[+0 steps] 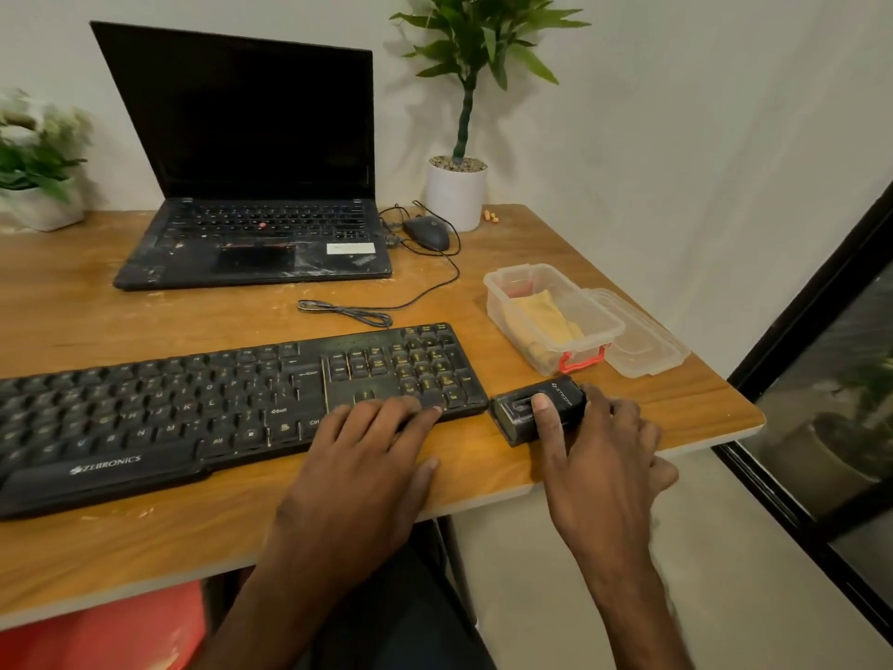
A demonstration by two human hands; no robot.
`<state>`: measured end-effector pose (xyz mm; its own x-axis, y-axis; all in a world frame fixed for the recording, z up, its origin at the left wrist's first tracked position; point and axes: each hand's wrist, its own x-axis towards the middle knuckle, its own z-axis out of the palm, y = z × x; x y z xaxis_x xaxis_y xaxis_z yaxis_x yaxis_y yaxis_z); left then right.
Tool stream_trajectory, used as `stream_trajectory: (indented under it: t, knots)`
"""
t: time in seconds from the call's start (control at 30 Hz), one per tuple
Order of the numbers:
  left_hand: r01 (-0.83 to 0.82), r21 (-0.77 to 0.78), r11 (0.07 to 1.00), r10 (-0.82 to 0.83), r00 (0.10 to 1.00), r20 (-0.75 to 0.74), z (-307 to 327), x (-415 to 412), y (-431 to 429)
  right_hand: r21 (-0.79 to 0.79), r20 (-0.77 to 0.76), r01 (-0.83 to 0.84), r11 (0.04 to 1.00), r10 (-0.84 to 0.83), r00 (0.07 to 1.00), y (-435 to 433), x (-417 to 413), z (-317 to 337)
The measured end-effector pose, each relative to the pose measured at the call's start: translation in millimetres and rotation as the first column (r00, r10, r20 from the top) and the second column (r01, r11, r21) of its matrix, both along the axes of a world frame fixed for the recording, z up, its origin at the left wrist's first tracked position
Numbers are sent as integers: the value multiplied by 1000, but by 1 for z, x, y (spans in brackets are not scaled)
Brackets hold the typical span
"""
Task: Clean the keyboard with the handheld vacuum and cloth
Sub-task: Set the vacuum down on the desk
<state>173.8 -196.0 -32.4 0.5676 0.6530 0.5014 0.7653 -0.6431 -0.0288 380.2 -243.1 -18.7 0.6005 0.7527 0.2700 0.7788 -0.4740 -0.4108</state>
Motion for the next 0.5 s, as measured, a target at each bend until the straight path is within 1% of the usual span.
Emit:
stream_trajectory:
  t: [0.3, 0.37, 0.43, 0.5]
  knots:
    - [12, -19, 1000, -12, 1000, 12, 0, -1, 0, -30, 2, -6, 1000, 6, 1000, -3, 4, 13]
    - [16, -15, 1000, -15, 1000, 14, 0, -1, 1, -33, 41, -75, 997, 76, 996, -3, 1, 20]
    - [19, -21, 1000, -18, 1000, 26, 0, -2, 1, -111, 83, -208, 972, 218, 973, -5, 1, 23]
    - [12, -25, 1000, -11, 999, 30, 1, -2, 0, -192, 57, -296, 936, 312, 948, -8, 6, 25]
